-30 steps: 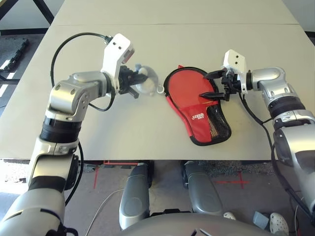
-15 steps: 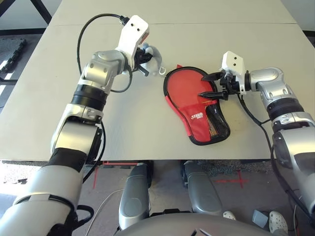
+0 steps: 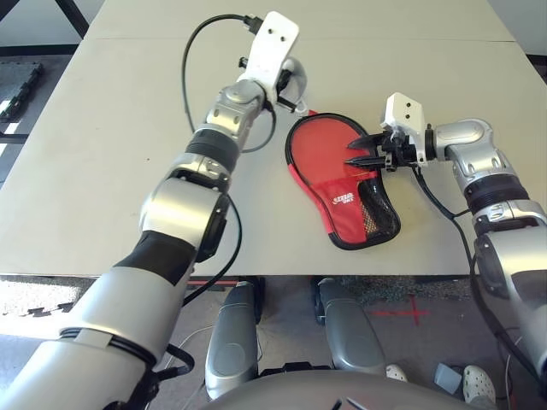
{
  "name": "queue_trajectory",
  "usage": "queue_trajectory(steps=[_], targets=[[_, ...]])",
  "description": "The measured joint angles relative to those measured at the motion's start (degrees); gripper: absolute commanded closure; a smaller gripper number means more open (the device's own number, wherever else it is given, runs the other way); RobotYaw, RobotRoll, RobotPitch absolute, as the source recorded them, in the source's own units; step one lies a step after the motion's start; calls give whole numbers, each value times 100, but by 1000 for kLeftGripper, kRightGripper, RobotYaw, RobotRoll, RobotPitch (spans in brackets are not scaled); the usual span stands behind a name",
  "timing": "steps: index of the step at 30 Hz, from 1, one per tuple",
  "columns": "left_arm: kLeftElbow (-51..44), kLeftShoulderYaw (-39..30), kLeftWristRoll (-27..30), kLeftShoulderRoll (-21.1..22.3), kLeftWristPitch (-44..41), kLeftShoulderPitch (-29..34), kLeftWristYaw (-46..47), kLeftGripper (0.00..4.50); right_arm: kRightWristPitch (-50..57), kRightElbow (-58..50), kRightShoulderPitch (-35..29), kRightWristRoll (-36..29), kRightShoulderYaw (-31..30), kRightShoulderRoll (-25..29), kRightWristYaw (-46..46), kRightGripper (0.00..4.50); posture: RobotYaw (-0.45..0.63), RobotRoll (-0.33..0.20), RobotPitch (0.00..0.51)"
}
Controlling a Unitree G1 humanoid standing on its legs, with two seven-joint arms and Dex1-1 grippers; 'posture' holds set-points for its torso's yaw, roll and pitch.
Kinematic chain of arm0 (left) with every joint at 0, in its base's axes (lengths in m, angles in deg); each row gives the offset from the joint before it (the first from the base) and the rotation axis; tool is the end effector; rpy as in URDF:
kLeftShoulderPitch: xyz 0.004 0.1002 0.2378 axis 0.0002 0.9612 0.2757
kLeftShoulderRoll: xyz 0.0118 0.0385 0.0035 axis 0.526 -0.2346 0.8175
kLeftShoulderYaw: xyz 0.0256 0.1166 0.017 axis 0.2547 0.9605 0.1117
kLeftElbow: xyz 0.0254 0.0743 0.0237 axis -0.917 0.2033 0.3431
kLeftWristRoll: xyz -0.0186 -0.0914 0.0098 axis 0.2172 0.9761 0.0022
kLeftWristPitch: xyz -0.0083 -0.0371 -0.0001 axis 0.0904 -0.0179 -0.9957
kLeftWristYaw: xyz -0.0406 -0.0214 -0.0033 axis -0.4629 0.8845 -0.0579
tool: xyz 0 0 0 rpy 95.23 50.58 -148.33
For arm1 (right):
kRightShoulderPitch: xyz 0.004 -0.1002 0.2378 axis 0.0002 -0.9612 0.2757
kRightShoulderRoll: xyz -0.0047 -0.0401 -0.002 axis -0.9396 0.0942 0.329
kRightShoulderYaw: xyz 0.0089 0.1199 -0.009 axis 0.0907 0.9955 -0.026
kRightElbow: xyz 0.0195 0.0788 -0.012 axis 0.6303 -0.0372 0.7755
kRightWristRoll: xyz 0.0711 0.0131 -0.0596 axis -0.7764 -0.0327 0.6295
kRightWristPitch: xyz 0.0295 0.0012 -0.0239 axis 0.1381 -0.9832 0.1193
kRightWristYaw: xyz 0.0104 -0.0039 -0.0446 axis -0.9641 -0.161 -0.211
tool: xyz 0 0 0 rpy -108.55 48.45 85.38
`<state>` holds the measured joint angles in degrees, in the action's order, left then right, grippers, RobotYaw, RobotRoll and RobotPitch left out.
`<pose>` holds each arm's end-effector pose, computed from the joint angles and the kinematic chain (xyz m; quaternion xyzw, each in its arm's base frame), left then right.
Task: Store the ping-pong paddle in its case and zip it.
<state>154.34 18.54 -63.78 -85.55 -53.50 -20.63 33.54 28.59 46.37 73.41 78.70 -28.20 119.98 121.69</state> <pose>0.3865 0.0632 0.2139 0.1410 -0.0054 -0.2338 0.9620 0.3547 -0.2421 0.1614 -0.2750 0.1068 0.5511 0.7806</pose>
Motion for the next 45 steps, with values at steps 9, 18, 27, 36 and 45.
queue_trajectory(steps=[9, 18, 27, 36, 45], targets=[[351, -262, -85, -662, 237, -296, 244, 4474, 122, -272, -117, -3, 16, 74, -11, 3485, -63, 0, 295], [407, -409, -96, -1191, 328, -363, 293, 4474, 235, -550, -270, -54, 35, 124, -30, 3397, -71, 0, 293], [408, -414, -92, -1250, 386, -367, 185, 4474, 357, -623, -281, -64, 35, 115, -101, 2956, -86, 0, 284], [407, -366, -68, -1278, 390, -366, -303, 4474, 363, -709, -337, -106, 39, 108, -97, 2912, -97, 0, 283], [370, -392, 217, -1288, 403, -367, -894, 3748, 363, -706, -303, -112, 60, 62, -369, 743, -82, 0, 287]])
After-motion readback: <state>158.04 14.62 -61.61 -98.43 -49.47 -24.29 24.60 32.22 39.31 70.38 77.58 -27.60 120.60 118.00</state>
